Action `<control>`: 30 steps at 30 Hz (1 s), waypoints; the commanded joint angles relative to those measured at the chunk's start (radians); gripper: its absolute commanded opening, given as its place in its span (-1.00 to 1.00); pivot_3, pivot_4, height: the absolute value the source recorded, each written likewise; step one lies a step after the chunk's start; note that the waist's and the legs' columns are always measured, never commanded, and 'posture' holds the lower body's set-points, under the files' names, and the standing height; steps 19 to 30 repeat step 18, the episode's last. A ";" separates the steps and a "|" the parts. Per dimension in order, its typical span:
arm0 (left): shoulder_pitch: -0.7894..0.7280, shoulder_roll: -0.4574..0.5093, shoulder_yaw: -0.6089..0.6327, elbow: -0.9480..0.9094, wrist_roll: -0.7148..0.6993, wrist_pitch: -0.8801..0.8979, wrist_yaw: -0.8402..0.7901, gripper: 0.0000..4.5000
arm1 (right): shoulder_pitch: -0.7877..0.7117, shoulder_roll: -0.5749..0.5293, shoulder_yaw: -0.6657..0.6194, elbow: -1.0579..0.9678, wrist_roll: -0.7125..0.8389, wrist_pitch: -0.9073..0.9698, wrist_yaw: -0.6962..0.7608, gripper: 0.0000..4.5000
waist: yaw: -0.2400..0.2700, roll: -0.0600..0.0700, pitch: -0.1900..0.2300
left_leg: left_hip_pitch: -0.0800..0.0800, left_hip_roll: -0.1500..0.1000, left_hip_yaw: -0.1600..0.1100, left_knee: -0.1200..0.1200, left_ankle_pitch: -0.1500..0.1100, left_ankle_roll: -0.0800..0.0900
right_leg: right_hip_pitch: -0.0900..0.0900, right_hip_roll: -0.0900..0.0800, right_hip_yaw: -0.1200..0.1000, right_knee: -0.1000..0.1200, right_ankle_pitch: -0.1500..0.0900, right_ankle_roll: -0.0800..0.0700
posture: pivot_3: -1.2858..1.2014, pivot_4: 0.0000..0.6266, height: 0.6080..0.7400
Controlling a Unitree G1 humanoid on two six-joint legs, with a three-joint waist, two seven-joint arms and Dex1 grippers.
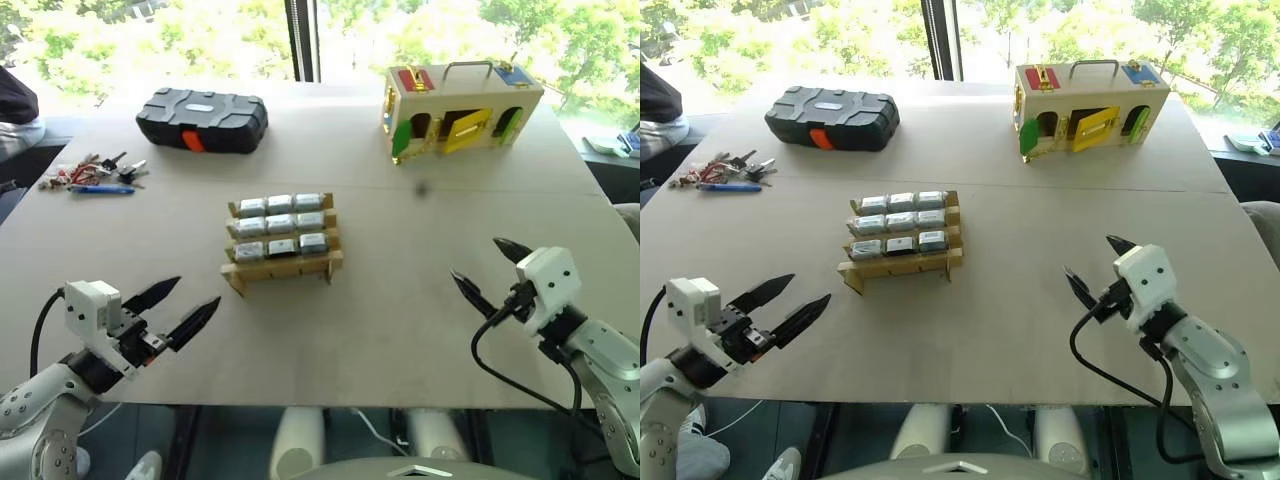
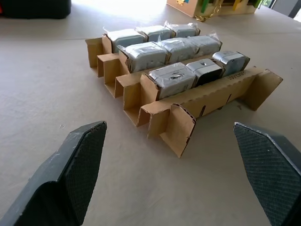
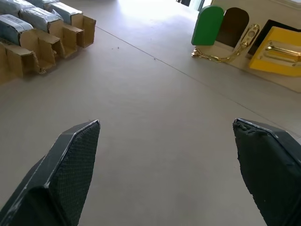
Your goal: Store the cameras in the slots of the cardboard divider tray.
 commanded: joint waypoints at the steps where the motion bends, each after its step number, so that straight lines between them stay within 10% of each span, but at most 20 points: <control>1: 0.001 0.029 0.002 0.018 -0.020 -0.036 -0.011 0.98 | 0.051 0.007 -0.049 -0.084 0.012 0.017 -0.024 1.00 | -0.002 0.000 0.000 | 0.000 0.000 0.000 0.000 0.000 0.000 | 0.000 0.000 0.000 0.000 0.000 0.000 | 0.03 -0.52 1.00; 30: 0.035 0.092 -0.013 0.069 -0.032 -0.045 -0.035 0.98 | 0.187 0.059 -0.061 -0.155 0.023 0.020 -0.060 1.00 | -0.005 0.000 0.000 | 0.000 0.000 0.000 -0.009 0.000 0.000 | -0.002 -0.003 0.000 -0.007 0.000 0.000 | 0.03 -0.52 1.00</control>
